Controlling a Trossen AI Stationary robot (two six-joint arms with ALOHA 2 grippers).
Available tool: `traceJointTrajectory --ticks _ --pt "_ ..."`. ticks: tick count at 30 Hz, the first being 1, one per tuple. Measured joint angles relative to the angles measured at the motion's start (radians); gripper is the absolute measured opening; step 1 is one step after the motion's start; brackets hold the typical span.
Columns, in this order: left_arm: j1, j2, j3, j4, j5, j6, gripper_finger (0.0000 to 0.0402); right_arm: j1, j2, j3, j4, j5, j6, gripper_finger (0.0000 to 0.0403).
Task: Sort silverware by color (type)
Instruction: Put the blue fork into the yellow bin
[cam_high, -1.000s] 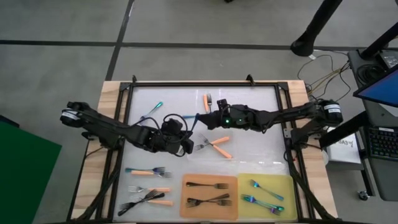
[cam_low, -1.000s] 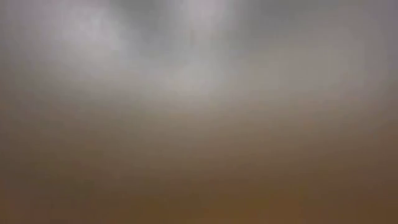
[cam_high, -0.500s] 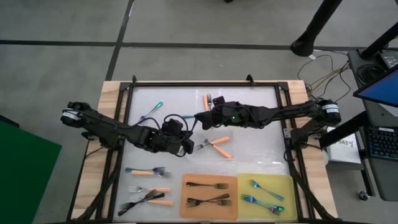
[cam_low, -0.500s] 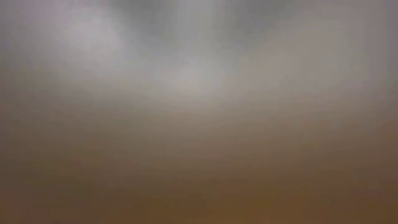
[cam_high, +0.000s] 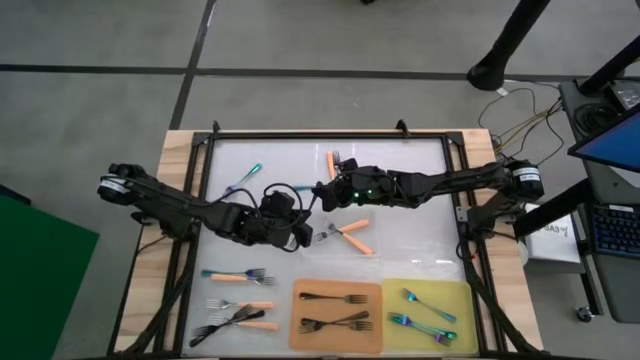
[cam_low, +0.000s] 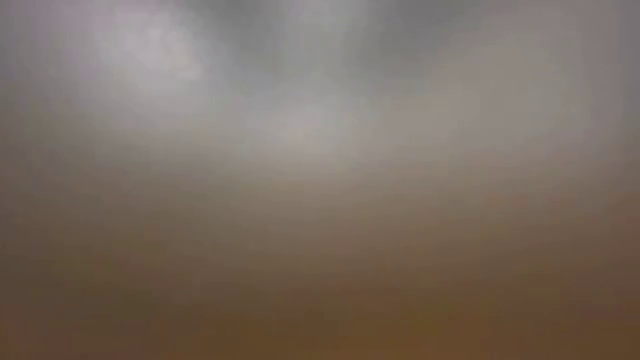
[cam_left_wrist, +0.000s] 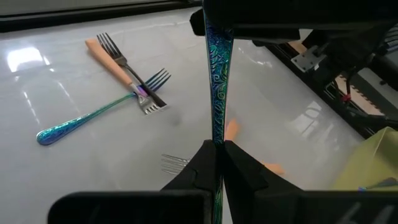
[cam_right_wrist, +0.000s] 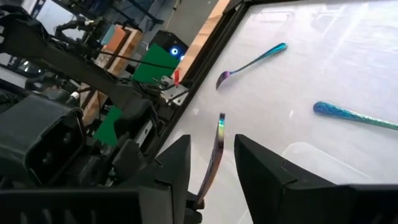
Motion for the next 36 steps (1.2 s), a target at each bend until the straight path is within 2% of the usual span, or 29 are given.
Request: traceJointTrajectory --ticks 5,12,18,28,31,36 --pt "0.000 0.000 0.000 0.000 -0.018 0.007 0.0000 0.000 0.000 0.000 0.000 -0.030 0.000 0.0095" --pt "0.000 0.000 0.000 0.004 -0.022 0.028 0.0000 0.000 0.000 0.000 0.000 -0.032 -0.033 0.0015" --pt "0.001 -0.001 0.000 0.006 0.011 0.050 0.0009 0.001 0.000 0.000 0.000 -0.010 -0.054 0.0010" --pt "-0.001 -0.002 0.000 0.027 0.054 0.087 0.0090 -0.005 0.000 -0.001 -0.018 0.007 -0.090 0.0009" --pt "-0.002 -0.008 0.000 0.027 0.055 0.099 0.0113 -0.015 -0.014 -0.002 -0.110 0.000 -0.108 0.0009" --pt "-0.002 -0.024 0.000 0.021 0.064 0.116 0.0131 -0.042 -0.100 0.006 -0.337 -0.097 -0.124 0.0009"
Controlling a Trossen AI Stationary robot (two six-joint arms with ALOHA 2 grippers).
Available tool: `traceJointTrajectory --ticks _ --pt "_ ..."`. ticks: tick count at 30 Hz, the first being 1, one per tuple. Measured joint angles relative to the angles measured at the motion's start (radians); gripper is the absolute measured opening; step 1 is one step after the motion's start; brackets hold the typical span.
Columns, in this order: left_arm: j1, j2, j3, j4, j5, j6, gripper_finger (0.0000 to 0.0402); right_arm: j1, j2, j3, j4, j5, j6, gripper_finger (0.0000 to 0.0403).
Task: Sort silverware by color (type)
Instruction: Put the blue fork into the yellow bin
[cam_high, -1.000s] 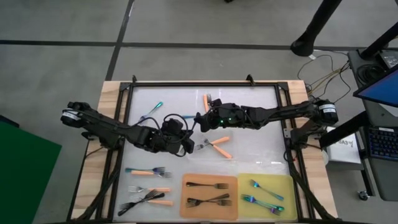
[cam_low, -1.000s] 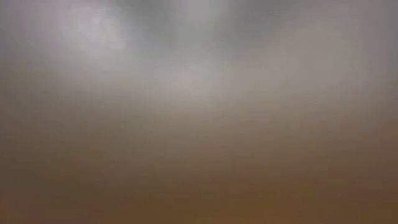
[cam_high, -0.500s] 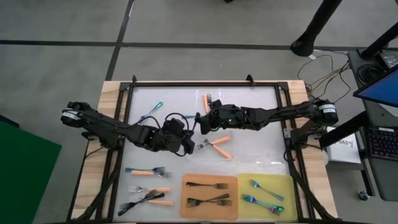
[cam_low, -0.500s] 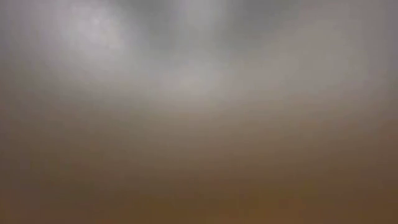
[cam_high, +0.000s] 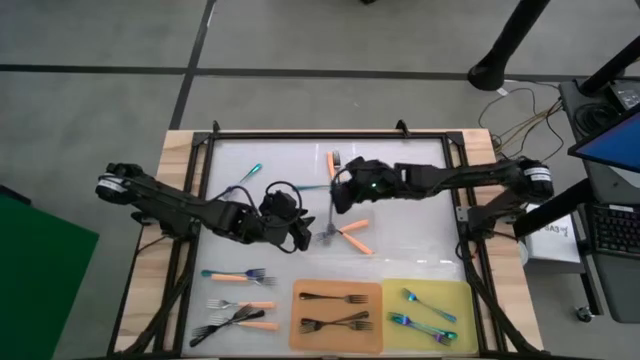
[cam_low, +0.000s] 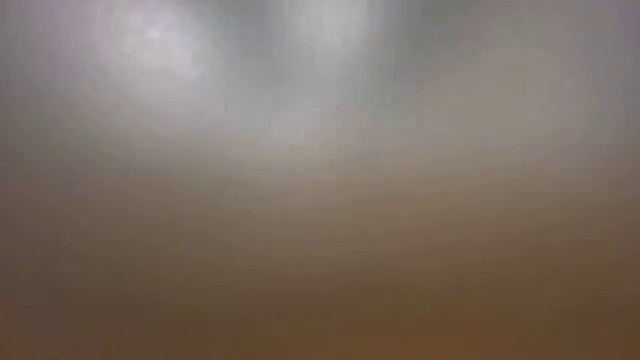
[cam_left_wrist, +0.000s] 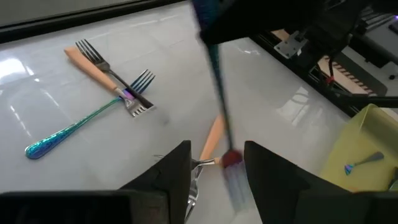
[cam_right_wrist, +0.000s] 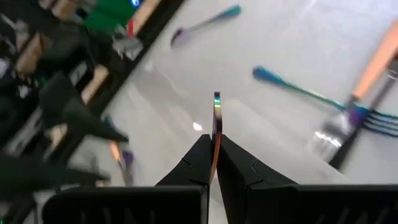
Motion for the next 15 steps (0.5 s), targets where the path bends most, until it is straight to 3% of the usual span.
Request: traceJointTrajectory --ticks 8,15 --pt "0.000 -0.004 0.000 -0.026 0.028 0.003 0.0123 0.034 -0.173 0.090 -0.372 -0.179 -0.011 0.0009" --pt "0.005 -0.004 0.000 -0.045 0.027 0.003 0.0118 0.223 -0.197 0.172 -0.685 -0.283 0.068 0.0009"
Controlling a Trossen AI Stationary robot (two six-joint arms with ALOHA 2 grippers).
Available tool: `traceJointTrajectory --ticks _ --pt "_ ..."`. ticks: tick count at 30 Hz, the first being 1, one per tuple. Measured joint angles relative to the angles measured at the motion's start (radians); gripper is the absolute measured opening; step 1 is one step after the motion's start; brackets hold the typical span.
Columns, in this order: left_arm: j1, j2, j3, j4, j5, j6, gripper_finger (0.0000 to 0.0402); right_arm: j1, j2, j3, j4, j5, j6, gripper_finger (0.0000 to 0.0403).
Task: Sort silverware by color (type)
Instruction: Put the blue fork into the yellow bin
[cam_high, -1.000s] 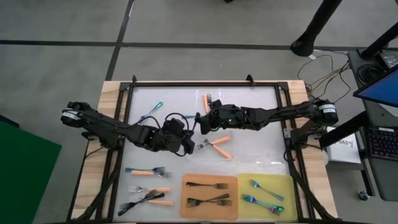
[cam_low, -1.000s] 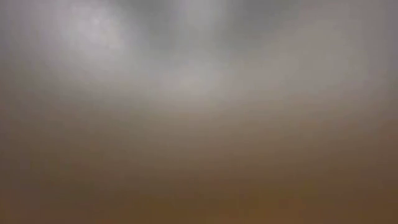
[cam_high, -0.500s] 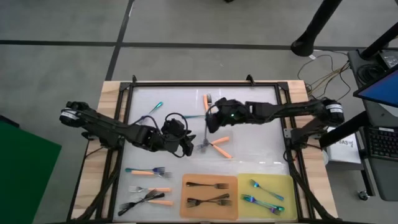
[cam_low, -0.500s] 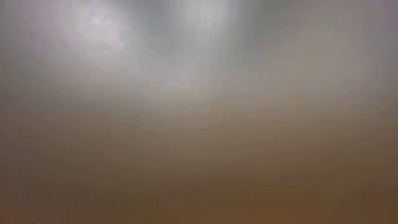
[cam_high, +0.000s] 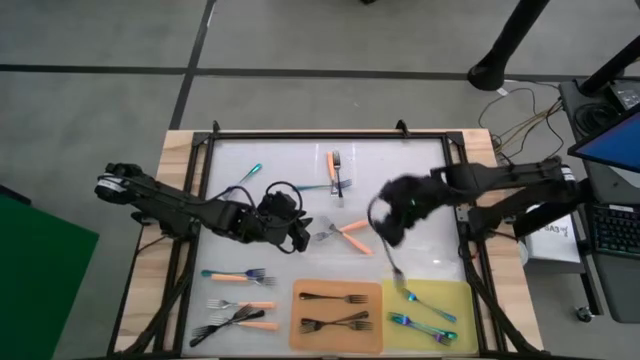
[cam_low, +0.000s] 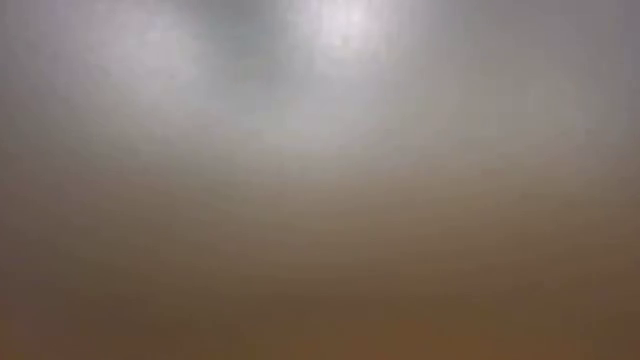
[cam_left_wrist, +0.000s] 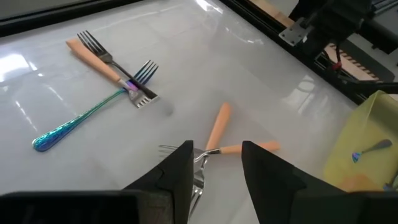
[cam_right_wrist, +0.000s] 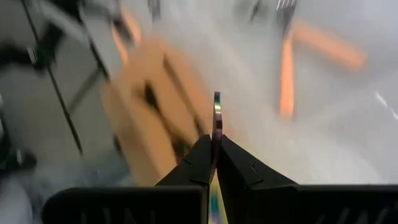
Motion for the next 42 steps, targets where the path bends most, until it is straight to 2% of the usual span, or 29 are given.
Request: traceJointTrajectory --ticks 4,9,17,25,42 --pt "0.004 0.000 0.000 0.000 0.000 0.000 0.0118 0.140 0.025 0.024 -0.114 -0.028 0.041 0.0009" --pt "0.005 0.000 0.000 -0.002 0.000 -0.003 0.0118 0.259 0.061 0.033 -0.248 -0.046 0.025 0.0009" --pt "0.005 0.000 0.000 -0.003 0.000 -0.052 0.0118 0.386 0.160 0.016 -0.254 -0.049 -0.062 0.0009" --pt "0.003 0.000 0.000 -0.002 0.000 -0.106 0.0118 0.423 0.263 0.016 -0.252 -0.050 -0.210 0.0009" --pt "-0.002 0.000 0.000 -0.001 0.028 -0.151 0.0118 0.430 0.415 0.006 -0.225 -0.061 -0.322 0.0013"
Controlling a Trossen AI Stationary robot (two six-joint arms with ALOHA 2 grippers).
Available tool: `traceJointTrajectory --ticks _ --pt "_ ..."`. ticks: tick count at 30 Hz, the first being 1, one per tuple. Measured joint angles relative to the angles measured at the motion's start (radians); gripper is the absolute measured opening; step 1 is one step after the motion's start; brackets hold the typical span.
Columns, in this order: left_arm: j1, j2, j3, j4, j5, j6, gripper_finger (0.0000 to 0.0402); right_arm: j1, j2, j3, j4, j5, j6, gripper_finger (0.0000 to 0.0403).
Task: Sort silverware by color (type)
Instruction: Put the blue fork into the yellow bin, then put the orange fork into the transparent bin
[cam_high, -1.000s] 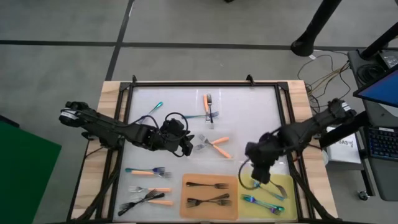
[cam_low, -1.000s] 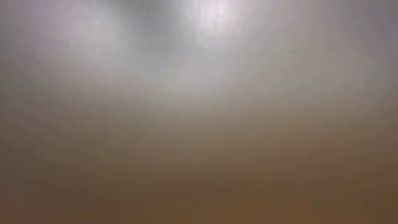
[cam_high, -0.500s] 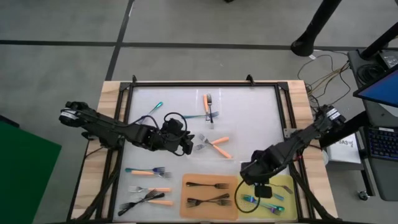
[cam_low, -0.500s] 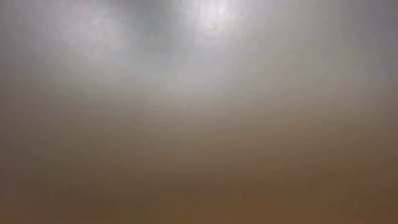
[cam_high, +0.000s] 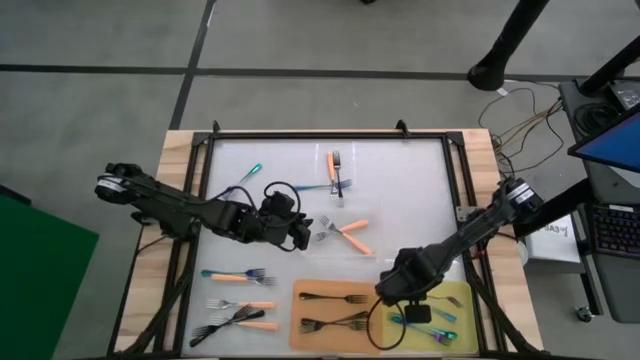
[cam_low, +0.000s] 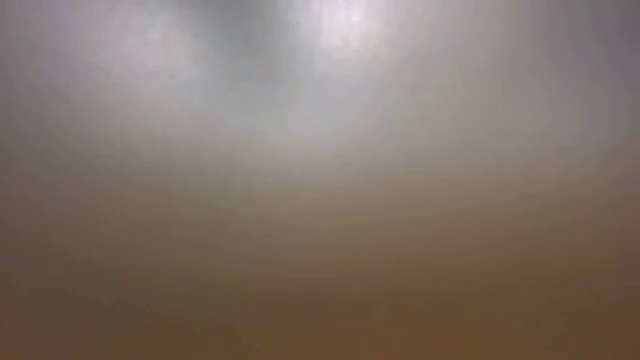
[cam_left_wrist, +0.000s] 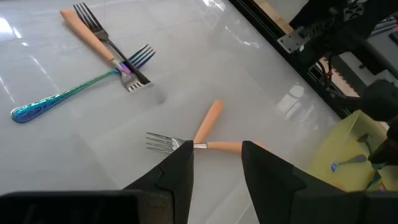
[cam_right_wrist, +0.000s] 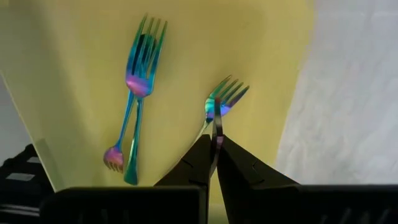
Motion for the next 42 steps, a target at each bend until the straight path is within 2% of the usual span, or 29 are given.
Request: traceJointTrajectory --ticks 6,12,18,21,26,30,35,39,42 --pt "0.000 0.000 0.000 -0.011 0.005 0.000 0.0118 0.000 0.002 0.000 0.000 -0.011 -0.007 0.0013" --pt "0.000 -0.002 0.000 -0.125 0.094 -0.019 0.0118 -0.004 -0.012 0.000 0.000 -0.013 -0.030 0.0013" --pt "-0.002 -0.002 0.000 -0.194 0.187 -0.037 0.0118 -0.010 0.007 -0.002 0.004 -0.117 -0.086 0.0022" --pt "-0.002 -0.003 0.000 -0.206 0.190 -0.037 0.0118 -0.009 0.016 -0.002 0.051 -0.068 -0.071 0.0028" --pt "-0.002 -0.003 0.000 -0.224 0.211 0.000 0.0118 -0.014 0.019 -0.002 0.066 -0.083 -0.032 0.0029" --pt "-0.004 -0.009 0.000 -0.298 0.345 0.051 0.0118 -0.020 0.017 -0.002 0.063 -0.092 0.002 0.0029" --pt "-0.057 -0.022 0.000 -0.502 0.546 0.101 0.0118 -0.057 0.012 -0.002 0.047 -0.073 0.095 0.0029" --pt "-0.149 -0.029 0.000 -0.704 0.606 0.103 0.0118 -0.091 -0.012 -0.002 0.042 -0.063 0.146 0.0029" --pt "-0.249 -0.030 -0.005 -0.759 0.624 0.100 0.0118 -0.116 -0.029 -0.002 0.044 -0.055 0.192 0.0029"
